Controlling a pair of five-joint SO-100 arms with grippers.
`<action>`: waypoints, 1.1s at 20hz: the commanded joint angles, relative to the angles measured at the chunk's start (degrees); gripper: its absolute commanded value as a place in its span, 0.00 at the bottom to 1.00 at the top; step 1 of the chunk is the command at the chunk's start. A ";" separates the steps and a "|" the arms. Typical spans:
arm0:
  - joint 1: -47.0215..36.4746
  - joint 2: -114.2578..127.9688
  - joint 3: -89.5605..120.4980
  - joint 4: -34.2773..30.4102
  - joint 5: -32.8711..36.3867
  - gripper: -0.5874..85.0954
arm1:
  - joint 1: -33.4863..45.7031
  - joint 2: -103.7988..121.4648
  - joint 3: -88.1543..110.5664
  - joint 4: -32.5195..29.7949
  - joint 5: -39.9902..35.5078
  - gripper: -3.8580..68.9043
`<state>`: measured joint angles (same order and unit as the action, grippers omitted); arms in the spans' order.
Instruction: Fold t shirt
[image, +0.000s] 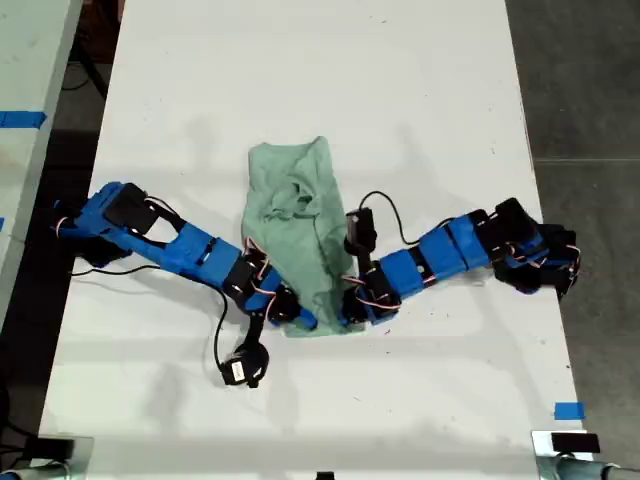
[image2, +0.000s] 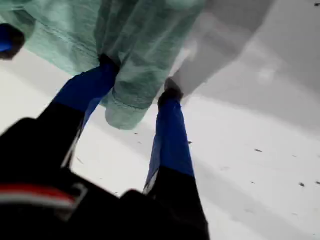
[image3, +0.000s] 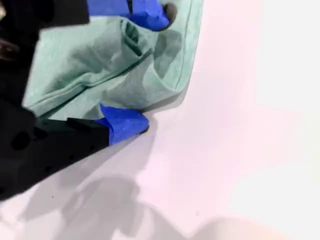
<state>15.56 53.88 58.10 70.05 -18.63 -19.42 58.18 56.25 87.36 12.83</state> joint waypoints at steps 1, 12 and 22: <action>0.00 -0.09 -2.46 -1.14 -1.85 0.02 | -0.79 -0.88 -2.20 -2.29 -0.09 0.04; 0.35 6.94 -5.01 0.18 4.22 0.01 | 0.09 5.19 -8.88 1.67 -3.43 0.04; -16.61 28.21 -3.96 14.15 16.17 0.01 | 22.94 25.75 -10.11 0.88 -31.55 0.04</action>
<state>3.96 75.85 57.04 81.65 -4.57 -1.23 77.34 51.42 89.91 -13.54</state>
